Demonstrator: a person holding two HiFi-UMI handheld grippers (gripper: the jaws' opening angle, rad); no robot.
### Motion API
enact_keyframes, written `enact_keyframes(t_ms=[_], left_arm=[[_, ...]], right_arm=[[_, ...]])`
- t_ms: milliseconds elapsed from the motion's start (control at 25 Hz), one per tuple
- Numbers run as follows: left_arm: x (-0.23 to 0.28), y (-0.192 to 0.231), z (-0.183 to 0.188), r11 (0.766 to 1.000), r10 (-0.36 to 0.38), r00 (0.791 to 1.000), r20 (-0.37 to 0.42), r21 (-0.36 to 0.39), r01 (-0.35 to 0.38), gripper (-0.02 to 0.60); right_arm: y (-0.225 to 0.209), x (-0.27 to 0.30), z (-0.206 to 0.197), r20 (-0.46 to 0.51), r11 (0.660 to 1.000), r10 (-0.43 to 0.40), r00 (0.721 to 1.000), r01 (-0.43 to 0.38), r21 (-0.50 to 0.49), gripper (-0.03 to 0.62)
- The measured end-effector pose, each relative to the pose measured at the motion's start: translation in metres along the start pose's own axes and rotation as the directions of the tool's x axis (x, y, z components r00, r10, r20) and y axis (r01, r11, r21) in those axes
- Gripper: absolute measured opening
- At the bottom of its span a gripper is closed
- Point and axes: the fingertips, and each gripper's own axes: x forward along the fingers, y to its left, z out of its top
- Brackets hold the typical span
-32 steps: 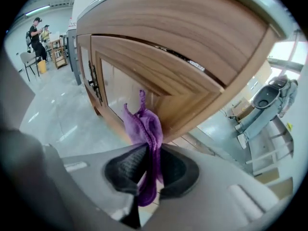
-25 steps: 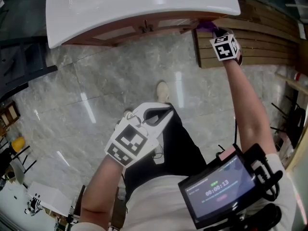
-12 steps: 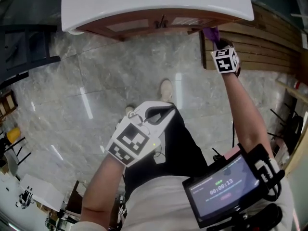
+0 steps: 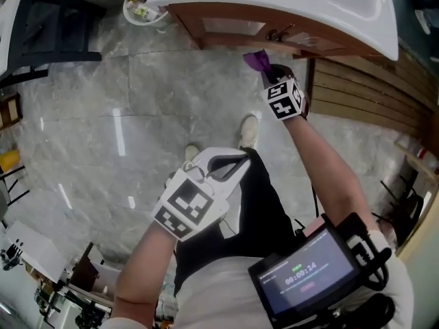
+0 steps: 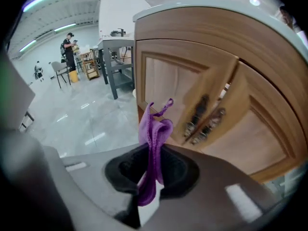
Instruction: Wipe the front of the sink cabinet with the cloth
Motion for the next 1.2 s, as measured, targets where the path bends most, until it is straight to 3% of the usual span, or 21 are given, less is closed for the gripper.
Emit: enact_keyframes(t_ms=[200,440,840,1200], left_arm=[[-0.036,0.025,-0.024,0.998,0.059,0.998,0.037,-0.038,-0.057,0.005],[-0.062,0.046,-0.046,0.990,0.118,0.991,0.070,-0.084,-0.112,0.005],[-0.074,0.071,-0.077,0.976,0.156,0.984,0.084,-0.164,-0.141,0.005],[-0.052,0.069,-0.062,0.986,0.108,0.992,0.067,-0.133,-0.098,0.005]], right_arm=[[0.071,0.044,0.083,0.075,0.993,0.096,0.993,-0.090,-0.080,0.055],[0.110,0.093,0.137,0.085,0.979,0.156,0.984,-0.143,-0.142,0.055],[0.104,0.153,0.130,0.006,0.979,0.132,0.991,-0.129,-0.157,0.055],[0.049,0.149,0.093,-0.022,0.997,0.057,0.998,-0.058,-0.048,0.055]])
